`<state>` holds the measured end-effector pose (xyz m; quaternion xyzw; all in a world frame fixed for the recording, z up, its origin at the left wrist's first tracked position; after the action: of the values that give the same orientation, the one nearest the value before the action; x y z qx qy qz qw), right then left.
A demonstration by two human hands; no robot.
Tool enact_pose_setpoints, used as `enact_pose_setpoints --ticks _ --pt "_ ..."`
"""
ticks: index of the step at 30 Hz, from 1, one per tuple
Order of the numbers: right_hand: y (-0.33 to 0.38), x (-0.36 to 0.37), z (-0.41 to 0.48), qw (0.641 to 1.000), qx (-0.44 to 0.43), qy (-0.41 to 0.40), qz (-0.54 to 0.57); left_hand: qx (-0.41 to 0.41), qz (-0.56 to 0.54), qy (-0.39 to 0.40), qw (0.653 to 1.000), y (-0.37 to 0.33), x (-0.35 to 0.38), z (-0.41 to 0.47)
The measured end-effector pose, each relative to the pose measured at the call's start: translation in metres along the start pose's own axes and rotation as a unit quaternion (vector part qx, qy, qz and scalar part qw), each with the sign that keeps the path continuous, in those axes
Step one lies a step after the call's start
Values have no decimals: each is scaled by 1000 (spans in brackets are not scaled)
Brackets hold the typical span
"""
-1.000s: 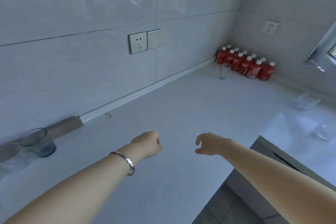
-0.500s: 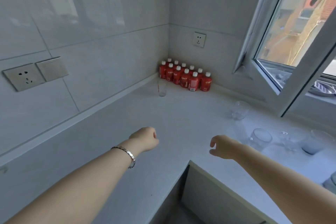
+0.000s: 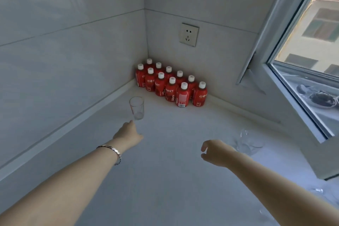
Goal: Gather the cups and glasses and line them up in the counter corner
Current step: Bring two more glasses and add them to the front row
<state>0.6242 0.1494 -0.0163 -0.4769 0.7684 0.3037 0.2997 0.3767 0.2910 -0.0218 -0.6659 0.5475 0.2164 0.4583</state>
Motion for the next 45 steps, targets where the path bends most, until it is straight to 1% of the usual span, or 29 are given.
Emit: enact_pose_setpoints --ticks 4,5,7,9,12,14,16,17,19,21,22,23,25,26,27,28,30,32,33,35,37,40,42,45 --pt "-1 -19 62 1000 -4 17 8 -2 -61 -70 996 -9 -33 80" --pt "-1 -20 73 1000 -4 22 10 -5 -73 -80 994 -8 -36 95" --pt "-5 -19 97 999 -3 42 14 -18 -103 -78 992 -5 -36 127" --pt "-9 -18 112 998 -4 58 9 -20 -143 -77 987 -2 -31 149" --pt "-18 -19 124 998 -4 66 9 -12 -184 -132 974 2 -33 163" --pt "-25 -22 123 999 1 50 20 -5 -187 -163 969 3 -35 163" --pt "-38 -27 116 999 7 12 39 -1 -170 -169 971 -1 -35 158" --pt "-47 -32 111 999 10 -16 47 2 -156 -161 975 -6 -32 154" --pt "-70 -46 98 994 25 -97 48 26 -134 -138 981 -22 -21 141" --pt "-98 -62 83 980 62 -184 32 62 -133 -113 983 -43 -8 125" --pt "-114 -66 77 974 99 -201 29 77 -139 -99 982 -54 -1 118" --pt "-133 -65 72 969 145 -195 35 88 -146 -86 982 -64 6 110" --pt "-169 -50 67 960 230 -137 81 106 -154 -64 980 -84 22 95" --pt "-183 -39 64 954 254 -105 116 112 -155 -55 980 -92 30 87" --pt "-193 -29 63 950 260 -84 150 117 -155 -49 980 -100 37 78" --pt "-197 -22 63 948 250 -77 183 121 -155 -44 980 -106 44 68" --pt "-197 -17 61 945 209 -99 232 122 -155 -40 980 -113 56 46" --pt "-194 -20 56 943 186 -130 245 118 -150 -37 981 -114 65 23" --pt "-191 -19 53 945 178 -131 241 115 -147 -35 982 -113 70 10" --pt "-181 -13 45 956 156 -110 221 102 -149 -33 983 -107 77 -15" --pt "-163 -3 33 970 111 -87 196 83 -156 -40 983 -97 81 -42" --pt "-121 11 10 988 15 -58 145 52 -162 -64 983 -74 91 -86" --pt "-85 21 -9 994 -57 -36 88 28 -163 -96 982 -53 97 -122" --pt "-24 45 -41 987 -159 -7 -5 -22 -179 -137 974 -11 106 -183"
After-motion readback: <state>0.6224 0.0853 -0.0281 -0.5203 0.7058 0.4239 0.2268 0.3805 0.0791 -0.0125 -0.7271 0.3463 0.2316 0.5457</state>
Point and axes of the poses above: each hand's wrist, its own z-axis towards the middle knuckle, its own x-axis out of the palm, y = z × x, the point moved 8 cm from there along z, towards the middle knuckle, and after that the axes turned 9 degrees about y, right-handed, at the moved point
